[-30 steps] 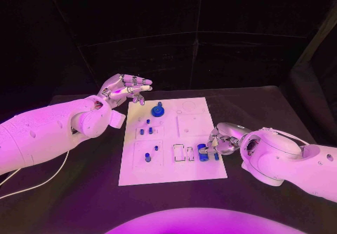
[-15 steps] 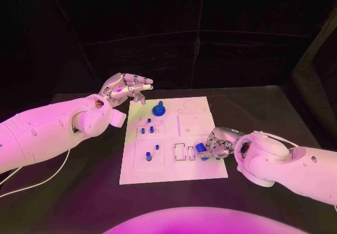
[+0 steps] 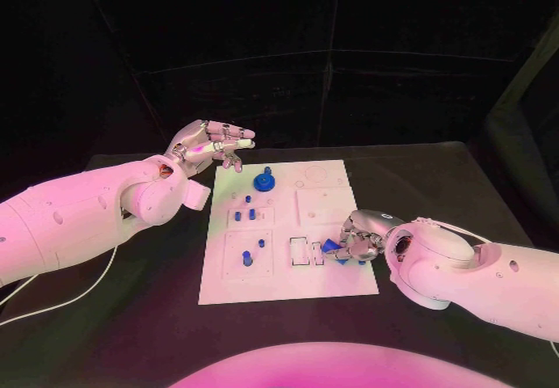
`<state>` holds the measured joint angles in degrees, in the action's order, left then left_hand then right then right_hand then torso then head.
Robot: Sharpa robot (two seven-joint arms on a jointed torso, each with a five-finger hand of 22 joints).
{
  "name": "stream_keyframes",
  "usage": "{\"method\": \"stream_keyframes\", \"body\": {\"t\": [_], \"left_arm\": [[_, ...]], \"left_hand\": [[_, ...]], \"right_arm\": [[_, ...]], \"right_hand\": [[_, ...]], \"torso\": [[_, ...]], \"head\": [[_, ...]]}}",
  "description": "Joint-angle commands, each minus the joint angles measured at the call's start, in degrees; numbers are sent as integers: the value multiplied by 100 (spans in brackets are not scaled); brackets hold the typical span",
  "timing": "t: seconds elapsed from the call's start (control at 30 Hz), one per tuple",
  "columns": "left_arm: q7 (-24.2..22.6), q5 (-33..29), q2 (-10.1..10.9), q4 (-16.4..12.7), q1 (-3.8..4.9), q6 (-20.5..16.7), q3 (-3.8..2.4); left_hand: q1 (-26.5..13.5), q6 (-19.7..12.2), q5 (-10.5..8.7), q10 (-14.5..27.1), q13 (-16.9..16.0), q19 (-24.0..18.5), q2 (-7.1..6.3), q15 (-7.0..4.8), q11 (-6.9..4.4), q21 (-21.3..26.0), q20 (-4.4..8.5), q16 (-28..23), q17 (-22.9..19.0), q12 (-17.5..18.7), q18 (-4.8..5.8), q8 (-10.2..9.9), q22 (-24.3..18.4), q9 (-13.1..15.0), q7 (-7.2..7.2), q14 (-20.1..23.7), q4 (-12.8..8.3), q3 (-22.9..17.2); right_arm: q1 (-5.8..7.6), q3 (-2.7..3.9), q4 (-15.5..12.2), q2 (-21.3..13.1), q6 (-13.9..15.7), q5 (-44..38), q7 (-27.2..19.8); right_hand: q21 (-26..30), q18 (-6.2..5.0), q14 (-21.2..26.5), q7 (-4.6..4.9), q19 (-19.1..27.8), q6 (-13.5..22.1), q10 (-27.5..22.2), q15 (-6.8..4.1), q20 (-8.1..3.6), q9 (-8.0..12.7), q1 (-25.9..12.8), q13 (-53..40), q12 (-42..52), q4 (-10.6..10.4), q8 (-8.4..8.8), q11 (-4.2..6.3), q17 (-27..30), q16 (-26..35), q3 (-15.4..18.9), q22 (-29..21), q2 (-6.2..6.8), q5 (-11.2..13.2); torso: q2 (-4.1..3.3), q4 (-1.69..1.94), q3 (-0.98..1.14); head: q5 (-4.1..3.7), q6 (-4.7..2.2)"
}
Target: Assemble the parts on the task board
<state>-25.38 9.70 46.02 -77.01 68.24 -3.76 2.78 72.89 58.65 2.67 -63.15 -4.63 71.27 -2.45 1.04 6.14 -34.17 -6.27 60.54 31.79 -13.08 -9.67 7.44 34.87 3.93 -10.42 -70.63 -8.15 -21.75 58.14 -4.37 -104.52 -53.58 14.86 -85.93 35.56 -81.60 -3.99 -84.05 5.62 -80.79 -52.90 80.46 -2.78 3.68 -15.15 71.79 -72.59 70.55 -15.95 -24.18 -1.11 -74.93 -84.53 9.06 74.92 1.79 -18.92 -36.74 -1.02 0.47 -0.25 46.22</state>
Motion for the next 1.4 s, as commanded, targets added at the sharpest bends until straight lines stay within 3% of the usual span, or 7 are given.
{"method": "stream_keyframes", "body": {"t": [0.03, 0.27, 0.4, 0.6, 0.8, 1.03, 1.4], "left_arm": [[-15, -29, 4, -13, 8, 66, -4], [-18, -29, 3, -9, 7, 67, -4], [-19, -29, -4, -10, 7, 70, -3], [-18, -29, -4, -8, 7, 69, -3], [-16, -29, -12, -6, 7, 73, -2], [-16, -29, -25, -6, 7, 79, -2], [-13, -29, -27, -23, 9, 79, -1]], "left_hand": [[24, -56, 25, 42, -8, -21, 17, -1, -4, 34, -27, -27, -4, -34, -75, 29, -7, -1, 2, 34, -6, 31], [24, -56, 25, 42, -8, -21, 17, -1, -4, 34, -27, -27, -4, -34, -75, 29, -7, -1, 2, 34, -6, 31], [24, -56, 25, 42, -8, -21, 17, -1, -4, 34, -27, -27, -4, -34, -75, 29, -7, -1, 2, 34, -6, 31], [24, -56, 25, 42, -8, -21, 17, -1, -4, 34, -27, -27, -4, -34, -75, 29, -7, -1, 2, 34, -6, 31], [24, -56, 25, 42, -8, -21, 17, -1, -4, 34, -27, -27, -4, -34, -75, 29, -7, -1, 2, 34, -6, 31], [24, -56, 25, 42, -8, -21, 17, -1, -4, 34, -27, -27, -4, -34, -75, 29, -7, -1, 2, 34, -6, 31], [21, -65, 25, 56, -7, -22, 21, 1, -2, 42, -29, -27, -13, -42, -75, 30, -12, -2, -1, 43, 0, 41]], "right_arm": [[-25, -22, -16, -20, 192, -78, 78], [-28, -21, -204, -120, 499, -85, -8], [-27, -20, -286, -138, 651, -79, -64], [-27, -19, -344, -150, 959, 33, -175], [-26, -17, -419, -136, 1283, 235, -318], [-25, -16, -376, 46, 1103, 615, -351], [-24, -16, -132, 492, 759, 962, -260]], "right_hand": [[-42, 99, -361, -15, -47, 19, 50, -6, 1, -41, 157, -26, 37, 49, -52, 19, -272, -32, -20, 379, -99, -220], [-115, 125, -384, -44, -128, -50, 122, -24, -12, -80, 299, -141, 133, 74, -127, 45, -387, -81, 5, 484, -170, -634], [-157, 138, -397, -129, -173, -245, 221, -77, -49, -127, 403, -269, 262, 80, -191, 116, -456, -110, -19, 542, -273, -836], [-225, 163, -417, -230, -248, -476, 312, -154, -121, -158, 550, -382, 364, 91, -168, 207, -566, -156, -99, 638, -410, -941], [-268, 180, -430, -249, -295, -560, 351, -175, -149, -163, 508, -430, 402, 29, -108, 226, -636, -187, -73, 700, -416, -967], [-277, 183, -430, -248, -304, -614, 363, -179, -161, -167, 391, -437, 388, -48, -28, 226, -642, -189, 7, 713, -388, -924], [-284, 186, -437, -274, -311, -773, 399, -192, -172, -197, 191, -479, 395, -63, 82, 247, -687, -207, 92, 727, -498, -877]], "torso": [[2, -2, 2], [2, -6, 0], [-4, 4, 0], [-2, 6, -3], [-1, 4, -9], [-7, 12, -7], [-7, 8, -12]], "head": [[3, -3], [4, -8], [2, -13], [13, 0], [16, 6], [30, 11], [49, 28]]}}
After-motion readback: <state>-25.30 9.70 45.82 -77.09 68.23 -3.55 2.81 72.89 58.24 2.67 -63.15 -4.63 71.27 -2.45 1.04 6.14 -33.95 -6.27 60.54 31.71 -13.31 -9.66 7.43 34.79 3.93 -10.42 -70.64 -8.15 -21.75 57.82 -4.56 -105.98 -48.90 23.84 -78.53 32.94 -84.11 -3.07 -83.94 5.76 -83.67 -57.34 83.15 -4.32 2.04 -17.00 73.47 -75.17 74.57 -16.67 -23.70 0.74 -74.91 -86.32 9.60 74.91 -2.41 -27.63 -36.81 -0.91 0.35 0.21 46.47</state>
